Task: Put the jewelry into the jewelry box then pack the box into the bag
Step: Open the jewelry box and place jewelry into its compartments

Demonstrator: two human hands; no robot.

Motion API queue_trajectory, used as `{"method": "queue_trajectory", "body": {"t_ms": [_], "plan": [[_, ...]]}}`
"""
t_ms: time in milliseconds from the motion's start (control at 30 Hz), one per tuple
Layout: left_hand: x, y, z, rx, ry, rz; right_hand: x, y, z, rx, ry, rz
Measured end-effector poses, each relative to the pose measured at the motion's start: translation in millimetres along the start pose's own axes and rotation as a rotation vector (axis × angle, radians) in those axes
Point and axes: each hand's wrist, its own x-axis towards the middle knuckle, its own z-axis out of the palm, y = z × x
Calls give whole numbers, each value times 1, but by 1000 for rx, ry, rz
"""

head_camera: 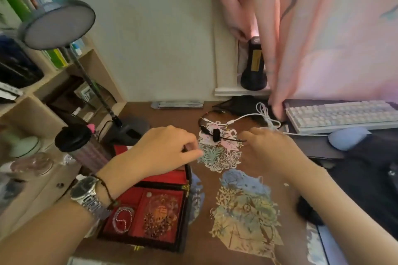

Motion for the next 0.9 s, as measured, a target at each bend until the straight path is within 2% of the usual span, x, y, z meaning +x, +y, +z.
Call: {"method": "queue_trajectory", "body": {"t_ms": [167, 300, 500, 633, 900], "plan": [[-11, -16, 32, -41, 50, 74, -8, -13, 29, -33, 18, 23], [-25, -25, 94, -107, 184, 79, -20, -18, 77, -46, 118, -15], [-67, -14, 170, -122, 272, 139, -81, -47, 149, 2, 185, 13], [-109, -4, 181, -182, 267, 83, -127, -67, 151, 33, 127, 34], [-169, -10, 174, -195, 365, 7, -149, -102, 126, 57, 186, 30]]}}
